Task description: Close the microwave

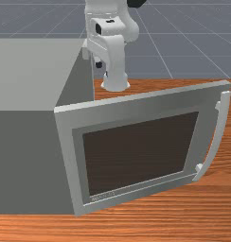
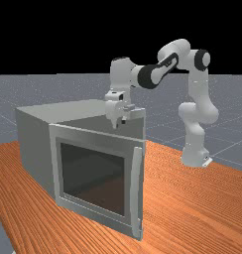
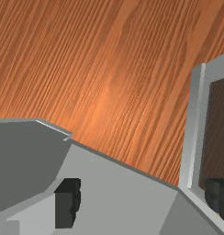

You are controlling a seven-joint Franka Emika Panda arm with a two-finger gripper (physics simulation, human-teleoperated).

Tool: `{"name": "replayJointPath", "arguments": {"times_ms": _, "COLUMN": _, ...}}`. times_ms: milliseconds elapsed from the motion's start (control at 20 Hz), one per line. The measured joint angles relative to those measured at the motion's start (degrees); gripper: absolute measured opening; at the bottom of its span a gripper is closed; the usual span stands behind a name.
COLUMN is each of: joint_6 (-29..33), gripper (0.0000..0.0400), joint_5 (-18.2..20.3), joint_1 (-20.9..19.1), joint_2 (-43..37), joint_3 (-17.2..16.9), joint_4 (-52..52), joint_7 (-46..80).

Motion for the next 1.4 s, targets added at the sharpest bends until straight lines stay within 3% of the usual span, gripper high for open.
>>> {"name": "replayJointPath", "arguments": {"times_ms": 200, "joint_6": -6.4, "gripper": 0.04, "joint_5": -0.2, "joint_1": 0.2, "joint_2": 6.5, "joint_3": -0.1, "joint_4": 9.8, "joint_7": 3.0}}
{"name": "replayJointPath", "arguments": {"times_ms": 350, "joint_6": -3.6, "gripper": 0.04, "joint_5": 0.0, "joint_1": 0.3, "joint_2": 7.6, "joint_3": -0.2, "joint_4": 10.5, "joint_7": 4.6}}
{"name": "replayJointPath", "arguments": {"times_ms": 500, "joint_6": -4.3, "gripper": 0.04, "joint_5": -3.2, "joint_1": 1.0, "joint_2": 9.4, "joint_3": -0.4, "joint_4": 12.9, "joint_7": 5.1}}
{"name": "replayJointPath", "arguments": {"times_ms": 550, "joint_6": -5.0, "gripper": 0.04, "joint_5": -7.9, "joint_1": 2.3, "joint_2": 10.3, "joint_3": -1.2, "joint_4": 14.2, "joint_7": 7.9}}
{"name": "replayJointPath", "arguments": {"times_ms": 600, "joint_6": 8.8, "gripper": 0.04, "joint_5": -0.2, "joint_1": 0.4, "joint_2": 7.1, "joint_3": 0.0, "joint_4": 6.6, "joint_7": 3.2}}
{"name": "replayJointPath", "arguments": {"times_ms": 700, "joint_6": 12.2, "gripper": 0.04, "joint_5": 0.2, "joint_1": 0.4, "joint_2": 7.7, "joint_3": 0.1, "joint_4": 6.6, "joint_7": 3.0}}
{"name": "replayJointPath", "arguments": {"times_ms": 750, "joint_6": 12.0, "gripper": 0.04, "joint_5": 0.2, "joint_1": 0.4, "joint_2": 7.5, "joint_3": 0.1, "joint_4": 6.6, "joint_7": 3.0}}
{"name": "replayJointPath", "arguments": {"times_ms": 800, "joint_6": 4.7, "gripper": 0.04, "joint_5": -0.5, "joint_1": 0.5, "joint_2": 8.8, "joint_3": 0.0, "joint_4": 10.6, "joint_7": 3.6}}
{"name": "replayJointPath", "arguments": {"times_ms": 1050, "joint_6": 14.7, "gripper": 0.04, "joint_5": 0.5, "joint_1": 0.4, "joint_2": 5.3, "joint_3": 0.1, "joint_4": 5.1, "joint_7": 2.8}}
{"name": "replayJointPath", "arguments": {"times_ms": 1100, "joint_6": 10.2, "gripper": 0.04, "joint_5": -0.1, "joint_1": 0.4, "joint_2": 5.8, "joint_3": 0.0, "joint_4": 7.3, "joint_7": 3.3}}
{"name": "replayJointPath", "arguments": {"times_ms": 1350, "joint_6": 19.7, "gripper": 0.04, "joint_5": 1.0, "joint_1": 0.2, "joint_2": 6.2, "joint_3": 0.3, "joint_4": 5.5, "joint_7": 2.4}}
{"name": "replayJointPath", "arguments": {"times_ms": 1400, "joint_6": 17.6, "gripper": 0.04, "joint_5": 0.6, "joint_1": 0.3, "joint_2": 6.9, "joint_3": 0.2, "joint_4": 6.9, "joint_7": 2.8}}
